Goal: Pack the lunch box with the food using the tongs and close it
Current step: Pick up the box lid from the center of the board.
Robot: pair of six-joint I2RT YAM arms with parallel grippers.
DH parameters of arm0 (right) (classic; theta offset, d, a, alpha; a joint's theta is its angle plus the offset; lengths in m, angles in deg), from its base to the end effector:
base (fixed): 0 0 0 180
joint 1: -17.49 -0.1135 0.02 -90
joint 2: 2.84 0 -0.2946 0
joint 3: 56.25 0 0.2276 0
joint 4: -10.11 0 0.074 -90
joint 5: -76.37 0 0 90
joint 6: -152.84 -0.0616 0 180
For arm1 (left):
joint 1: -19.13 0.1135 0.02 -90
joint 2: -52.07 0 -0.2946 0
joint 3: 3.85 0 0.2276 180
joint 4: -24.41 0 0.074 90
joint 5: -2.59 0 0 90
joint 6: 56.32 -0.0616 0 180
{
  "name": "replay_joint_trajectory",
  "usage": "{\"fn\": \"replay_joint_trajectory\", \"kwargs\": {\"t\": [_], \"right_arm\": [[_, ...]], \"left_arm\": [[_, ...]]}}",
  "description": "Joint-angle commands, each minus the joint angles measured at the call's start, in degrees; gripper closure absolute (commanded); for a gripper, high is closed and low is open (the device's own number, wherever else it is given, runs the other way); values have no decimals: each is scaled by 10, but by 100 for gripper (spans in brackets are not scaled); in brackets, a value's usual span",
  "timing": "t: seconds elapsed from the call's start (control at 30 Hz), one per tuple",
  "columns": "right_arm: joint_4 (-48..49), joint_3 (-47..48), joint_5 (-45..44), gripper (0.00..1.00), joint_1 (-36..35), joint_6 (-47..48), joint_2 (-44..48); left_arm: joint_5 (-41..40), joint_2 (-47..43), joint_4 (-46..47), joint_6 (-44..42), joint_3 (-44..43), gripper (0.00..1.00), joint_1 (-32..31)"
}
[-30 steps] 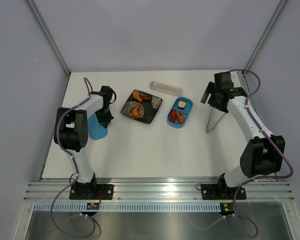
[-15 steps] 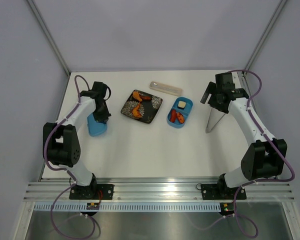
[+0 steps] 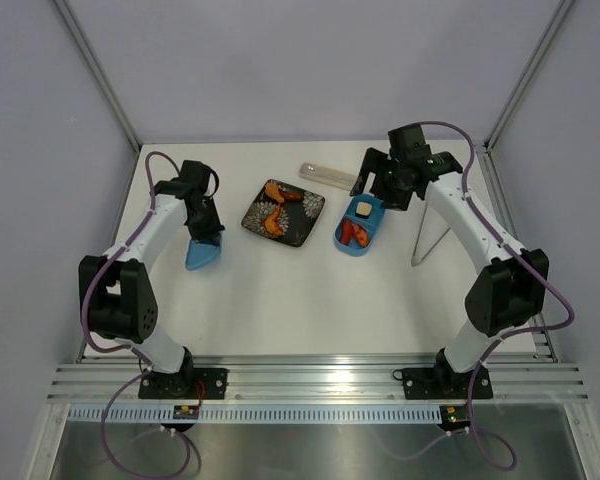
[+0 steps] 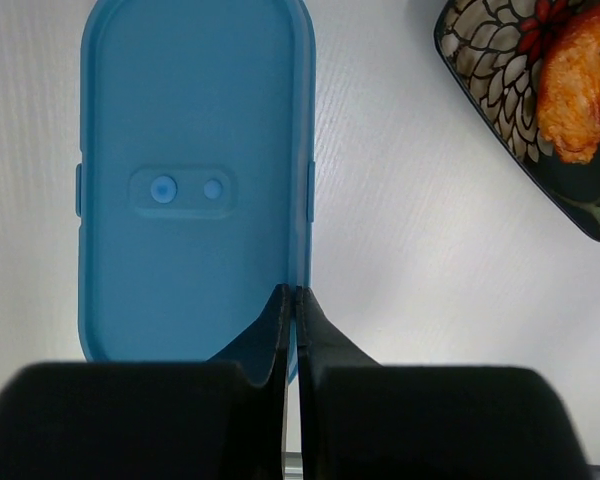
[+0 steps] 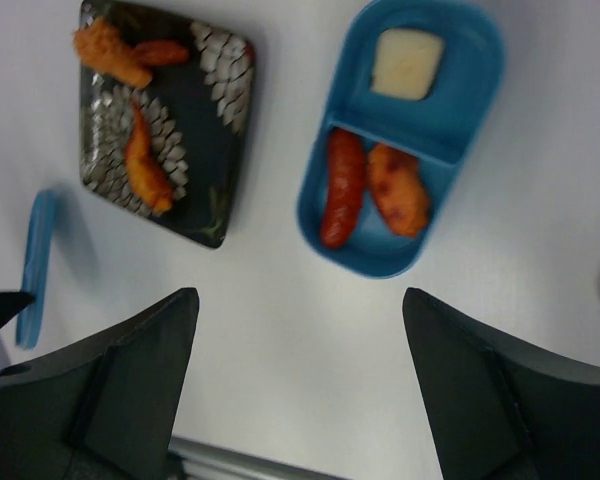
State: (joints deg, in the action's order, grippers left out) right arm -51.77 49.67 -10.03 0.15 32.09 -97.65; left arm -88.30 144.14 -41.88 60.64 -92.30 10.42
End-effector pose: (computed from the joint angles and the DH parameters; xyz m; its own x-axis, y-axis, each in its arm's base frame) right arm 0.3365 0.1091 0.3460 -0.8069 0.2826 -0.5187 0.0898 0.9266 0.3652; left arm 0.3010 -0.0451 0.2662 -0.8937 -0.3217 -0.3128 -0.2906 0.9461 -0.1427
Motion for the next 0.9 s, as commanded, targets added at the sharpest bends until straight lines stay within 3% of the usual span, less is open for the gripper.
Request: {"fn": "replay_joint_trajectory", "kwargs": {"t": [0.0, 0.17, 0.47, 0.63, 0.87], "right_arm": [[-10, 42, 93, 9, -36, -55, -35], [-10, 88, 117, 10, -65, -69, -78], [3, 87, 157, 9, -74, -104, -93], [96, 55, 277, 11, -96, -248, -143], [144, 120, 370, 12, -140, -355, -245]], "left_arm": [[28, -29, 5, -8, -29, 100, -2], [35, -36, 5, -12, -20, 100, -2], [48, -67, 5, -9, 7, 100, -4], [50, -72, 8, -10, 13, 100, -4], [53, -77, 12, -9, 20, 100, -4]]}}
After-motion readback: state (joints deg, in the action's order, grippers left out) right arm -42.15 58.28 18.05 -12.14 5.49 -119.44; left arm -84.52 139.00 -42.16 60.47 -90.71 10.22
